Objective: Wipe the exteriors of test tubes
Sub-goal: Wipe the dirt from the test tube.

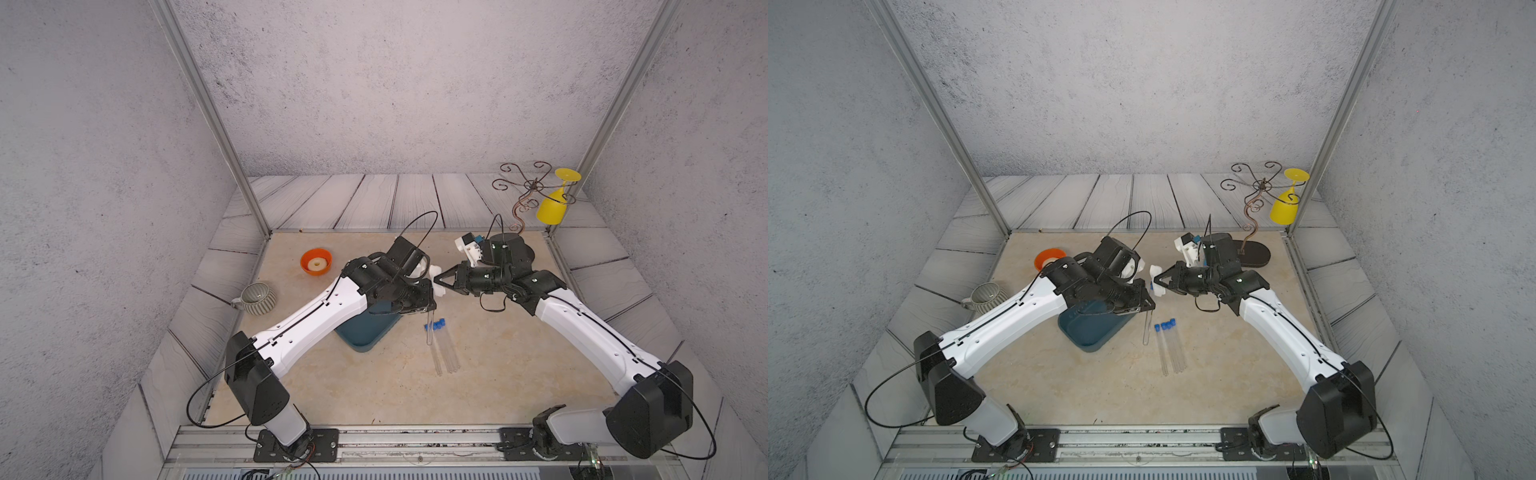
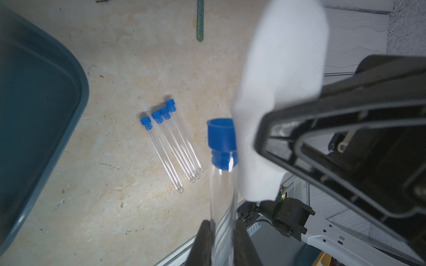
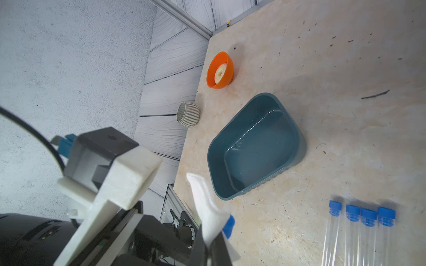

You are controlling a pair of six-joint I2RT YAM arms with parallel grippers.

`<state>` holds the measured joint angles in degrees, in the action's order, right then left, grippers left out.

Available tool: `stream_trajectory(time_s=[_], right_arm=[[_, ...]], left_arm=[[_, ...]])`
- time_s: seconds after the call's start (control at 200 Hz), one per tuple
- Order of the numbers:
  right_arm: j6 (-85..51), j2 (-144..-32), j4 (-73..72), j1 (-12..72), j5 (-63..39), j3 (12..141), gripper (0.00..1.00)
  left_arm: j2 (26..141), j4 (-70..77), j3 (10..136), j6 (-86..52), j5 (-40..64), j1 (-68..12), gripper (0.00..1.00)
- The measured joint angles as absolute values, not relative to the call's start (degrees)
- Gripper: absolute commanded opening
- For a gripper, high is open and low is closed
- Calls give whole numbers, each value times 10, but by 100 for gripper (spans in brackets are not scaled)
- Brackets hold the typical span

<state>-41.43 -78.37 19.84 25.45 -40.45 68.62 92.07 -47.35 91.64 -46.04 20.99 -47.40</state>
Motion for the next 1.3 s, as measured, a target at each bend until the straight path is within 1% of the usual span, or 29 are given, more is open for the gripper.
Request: stream_trajectory(time_s=[0.175,0.731,1.071,1.301], right_arm=[[-413,-792,185,255,-405,674,5],[-377,-790,213,248,-399,656,5],[-413,-733,225,259,-395,629,5],[-437,-725,217,274,-395,629,5]], left_arm=[[921,-481,916,-461,208,-474,16],[921,-492,916,-456,207,-474,16],[921,-476,917,-450,206,-474,16],[921,-473,917,-450,206,-474,16]])
